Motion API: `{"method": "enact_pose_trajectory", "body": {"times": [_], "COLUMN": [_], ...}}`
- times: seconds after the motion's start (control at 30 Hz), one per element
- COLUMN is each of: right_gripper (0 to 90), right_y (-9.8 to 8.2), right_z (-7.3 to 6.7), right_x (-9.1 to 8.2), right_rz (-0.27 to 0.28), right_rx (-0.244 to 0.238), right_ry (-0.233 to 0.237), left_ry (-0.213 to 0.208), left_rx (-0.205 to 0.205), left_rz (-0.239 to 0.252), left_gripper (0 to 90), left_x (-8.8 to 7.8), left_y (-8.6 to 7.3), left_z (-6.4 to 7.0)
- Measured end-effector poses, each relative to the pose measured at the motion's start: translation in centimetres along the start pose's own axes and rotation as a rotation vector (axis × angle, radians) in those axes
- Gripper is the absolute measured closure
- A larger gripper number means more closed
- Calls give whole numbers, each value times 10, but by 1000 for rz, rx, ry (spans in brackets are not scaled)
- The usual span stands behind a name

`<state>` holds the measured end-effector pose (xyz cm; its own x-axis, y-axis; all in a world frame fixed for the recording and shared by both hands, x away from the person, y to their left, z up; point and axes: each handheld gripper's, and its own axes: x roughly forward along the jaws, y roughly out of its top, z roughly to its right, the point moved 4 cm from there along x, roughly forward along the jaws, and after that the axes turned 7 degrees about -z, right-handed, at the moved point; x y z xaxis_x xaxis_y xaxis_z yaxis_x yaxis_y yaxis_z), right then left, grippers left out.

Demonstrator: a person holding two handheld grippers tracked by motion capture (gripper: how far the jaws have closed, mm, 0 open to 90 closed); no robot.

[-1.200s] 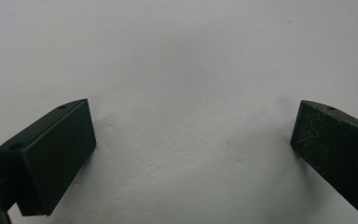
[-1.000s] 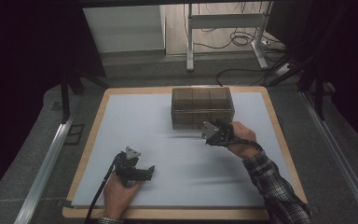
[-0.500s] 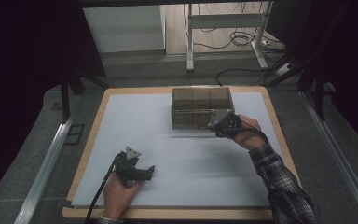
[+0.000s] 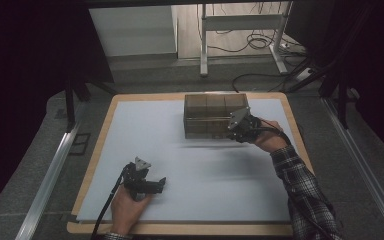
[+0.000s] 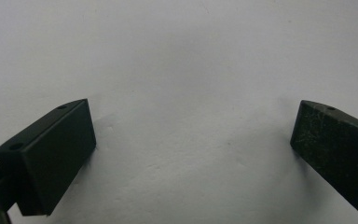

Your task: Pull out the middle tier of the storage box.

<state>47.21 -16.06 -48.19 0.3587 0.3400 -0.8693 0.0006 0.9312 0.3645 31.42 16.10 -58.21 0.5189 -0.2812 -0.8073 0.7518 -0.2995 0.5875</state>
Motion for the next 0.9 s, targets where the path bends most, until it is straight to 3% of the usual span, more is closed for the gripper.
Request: {"method": "enact_pose_trajectory", "body": {"times": [0.23,0.63,0.9], "right_gripper": [736,816,850], "right_y": [-7,-11,-13], "right_z": [8,18,20], "right_x": [6,15,17], "right_rz": [-9,-49,-34], "right_rx": [-1,-37,-48], "right_ry": [71,133,189], "left_ry": [0,0,0], "left_rx": [0,0,0], "left_rz": [0,0,0], "left_gripper": [0,0,0], "left_x": [0,0,0], "left_y": [0,0,0], "left_z": [0,0,0]}}
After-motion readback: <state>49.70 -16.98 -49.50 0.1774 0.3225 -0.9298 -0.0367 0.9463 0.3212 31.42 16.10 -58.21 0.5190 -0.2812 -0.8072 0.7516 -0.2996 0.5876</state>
